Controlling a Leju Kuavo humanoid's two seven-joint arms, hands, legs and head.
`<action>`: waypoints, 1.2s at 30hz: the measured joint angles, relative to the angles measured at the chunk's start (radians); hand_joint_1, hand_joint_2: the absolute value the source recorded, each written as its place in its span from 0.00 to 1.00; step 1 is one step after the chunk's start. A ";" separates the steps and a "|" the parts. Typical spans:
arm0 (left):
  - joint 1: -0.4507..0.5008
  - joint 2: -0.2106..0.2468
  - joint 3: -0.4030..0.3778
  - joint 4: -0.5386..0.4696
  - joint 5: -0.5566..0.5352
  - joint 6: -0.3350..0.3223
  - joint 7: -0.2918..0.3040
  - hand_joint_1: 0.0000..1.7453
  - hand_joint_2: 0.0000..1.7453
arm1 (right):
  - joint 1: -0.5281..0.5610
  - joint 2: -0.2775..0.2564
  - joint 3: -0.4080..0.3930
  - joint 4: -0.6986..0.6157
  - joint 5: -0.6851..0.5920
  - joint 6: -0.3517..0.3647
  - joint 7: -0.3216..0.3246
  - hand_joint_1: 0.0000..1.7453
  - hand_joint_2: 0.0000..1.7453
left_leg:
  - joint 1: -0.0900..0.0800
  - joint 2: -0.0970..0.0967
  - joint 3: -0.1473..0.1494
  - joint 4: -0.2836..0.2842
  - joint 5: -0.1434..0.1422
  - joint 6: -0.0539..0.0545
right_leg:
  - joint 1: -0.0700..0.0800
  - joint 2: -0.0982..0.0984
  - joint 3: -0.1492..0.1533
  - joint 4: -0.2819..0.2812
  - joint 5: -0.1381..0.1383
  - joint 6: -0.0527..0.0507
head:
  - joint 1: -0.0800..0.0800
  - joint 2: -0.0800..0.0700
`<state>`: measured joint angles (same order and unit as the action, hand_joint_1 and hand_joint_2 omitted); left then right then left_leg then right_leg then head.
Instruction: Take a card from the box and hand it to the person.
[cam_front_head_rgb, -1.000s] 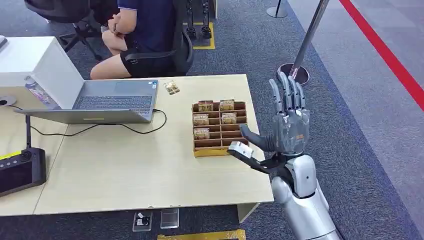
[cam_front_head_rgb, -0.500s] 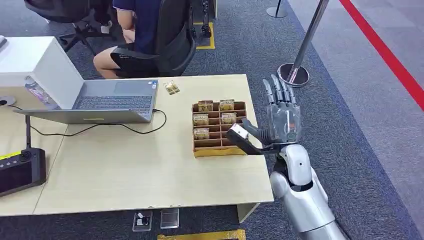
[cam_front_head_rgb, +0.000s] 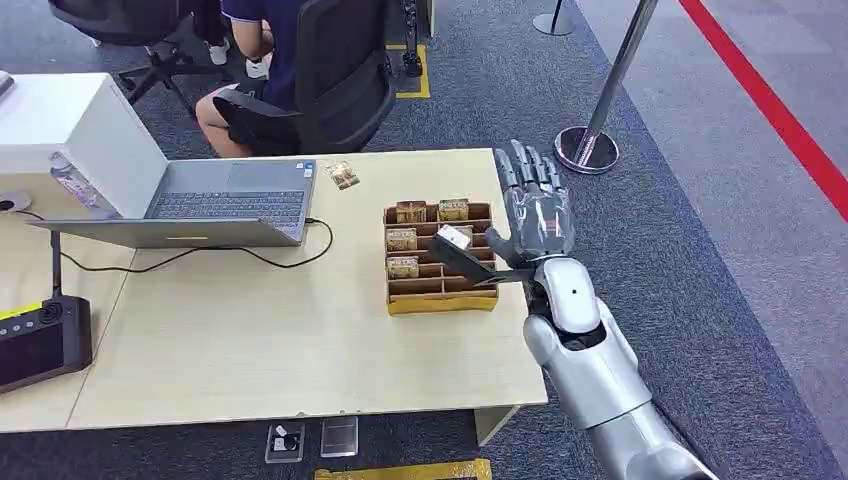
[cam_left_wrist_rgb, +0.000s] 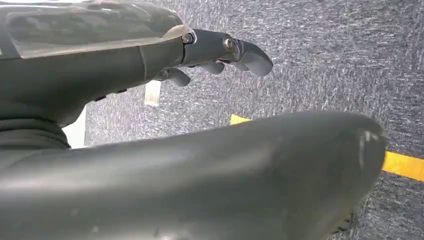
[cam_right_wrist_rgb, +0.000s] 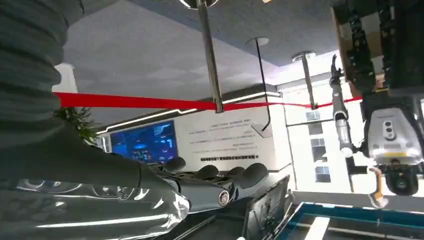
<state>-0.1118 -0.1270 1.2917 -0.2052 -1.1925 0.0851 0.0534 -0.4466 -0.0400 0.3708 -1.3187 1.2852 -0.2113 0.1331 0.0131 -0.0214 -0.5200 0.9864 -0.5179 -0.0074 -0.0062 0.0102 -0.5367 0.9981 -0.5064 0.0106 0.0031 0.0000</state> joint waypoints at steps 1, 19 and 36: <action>0.000 0.000 0.000 0.000 -0.001 0.000 0.002 0.00 0.00 | -0.014 0.006 0.006 0.015 -0.002 0.012 0.002 0.00 1.00 | 0.000 0.000 0.000 0.000 0.000 0.000 | 0.000 0.000 0.000 0.000 0.000 0.000 | 0.000 0.000; -0.004 0.000 0.000 0.001 -0.003 0.000 0.016 0.00 0.00 | -0.204 0.096 0.110 0.283 -0.101 0.185 0.072 0.71 1.00 | 0.000 0.000 0.000 0.000 0.000 0.000 | 0.000 0.000 0.000 0.000 0.000 0.000 | 0.001 0.000; -0.005 0.000 0.000 0.001 -0.003 -0.002 0.017 0.00 0.00 | -0.218 0.096 0.129 0.301 -0.151 0.227 0.106 0.45 1.00 | 0.000 0.000 0.000 0.000 0.001 0.000 | 0.000 0.000 0.000 0.000 0.000 0.000 | 0.001 0.000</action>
<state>-0.1165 -0.1270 1.2917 -0.2041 -1.1952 0.0832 0.0706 -0.6642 0.0557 0.5001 -1.0182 1.1337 0.0153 0.2392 0.0131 -0.0216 -0.5199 0.9865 -0.5174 -0.0072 -0.0062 0.0101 -0.5370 0.9984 -0.5063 0.0105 0.0038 0.0000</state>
